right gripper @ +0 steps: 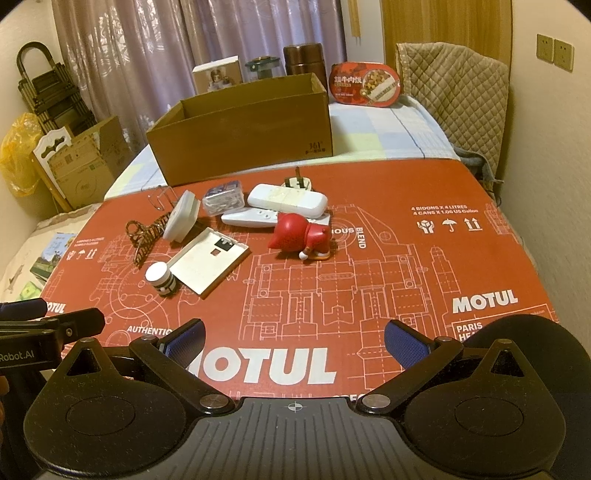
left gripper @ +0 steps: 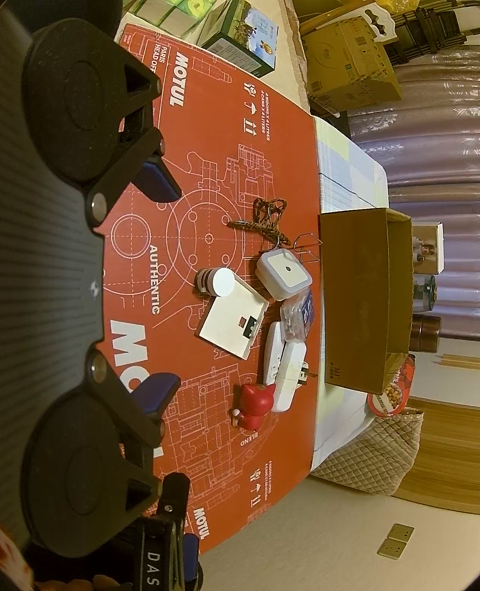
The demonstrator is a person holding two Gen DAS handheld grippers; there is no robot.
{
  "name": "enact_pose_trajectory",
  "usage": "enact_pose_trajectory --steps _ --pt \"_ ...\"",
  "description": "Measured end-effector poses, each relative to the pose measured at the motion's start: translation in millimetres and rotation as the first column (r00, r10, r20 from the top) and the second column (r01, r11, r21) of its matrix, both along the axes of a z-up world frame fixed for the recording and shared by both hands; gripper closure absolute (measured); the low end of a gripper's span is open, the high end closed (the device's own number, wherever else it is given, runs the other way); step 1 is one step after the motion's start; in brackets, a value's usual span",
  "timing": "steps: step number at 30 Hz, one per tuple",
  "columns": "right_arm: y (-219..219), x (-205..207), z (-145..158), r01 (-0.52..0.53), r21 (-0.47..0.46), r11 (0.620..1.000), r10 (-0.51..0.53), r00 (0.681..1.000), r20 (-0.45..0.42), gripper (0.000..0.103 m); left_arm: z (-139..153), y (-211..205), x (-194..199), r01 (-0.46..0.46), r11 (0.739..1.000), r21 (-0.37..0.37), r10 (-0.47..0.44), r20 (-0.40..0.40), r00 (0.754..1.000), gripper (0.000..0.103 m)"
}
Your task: Organize rigid objects
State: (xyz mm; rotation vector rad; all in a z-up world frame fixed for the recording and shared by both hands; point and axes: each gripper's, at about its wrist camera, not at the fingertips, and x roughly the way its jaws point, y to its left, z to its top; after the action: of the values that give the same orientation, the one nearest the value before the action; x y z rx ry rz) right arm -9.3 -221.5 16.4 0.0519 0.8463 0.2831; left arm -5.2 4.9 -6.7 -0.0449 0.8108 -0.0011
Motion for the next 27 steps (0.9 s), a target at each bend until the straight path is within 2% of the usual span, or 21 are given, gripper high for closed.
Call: enact_pose_trajectory --steps 17,23,27 --pt "-4.3 3.9 -9.6 0.010 0.004 1.000 -0.010 1.000 -0.011 0.002 -6.8 -0.2 5.8 -0.002 1.000 -0.014 0.002 -0.021 1.000 0.007" --pt "-6.9 10.5 -16.5 0.021 0.022 1.000 -0.021 1.000 0.004 0.002 -15.7 2.7 16.3 0.006 1.000 -0.022 -0.006 -0.019 1.000 0.011" --pt "-7.1 19.0 -20.3 0.021 0.035 0.999 -0.021 1.000 0.001 0.002 -22.2 8.4 34.2 0.008 0.998 -0.057 -0.011 -0.038 0.999 0.011"
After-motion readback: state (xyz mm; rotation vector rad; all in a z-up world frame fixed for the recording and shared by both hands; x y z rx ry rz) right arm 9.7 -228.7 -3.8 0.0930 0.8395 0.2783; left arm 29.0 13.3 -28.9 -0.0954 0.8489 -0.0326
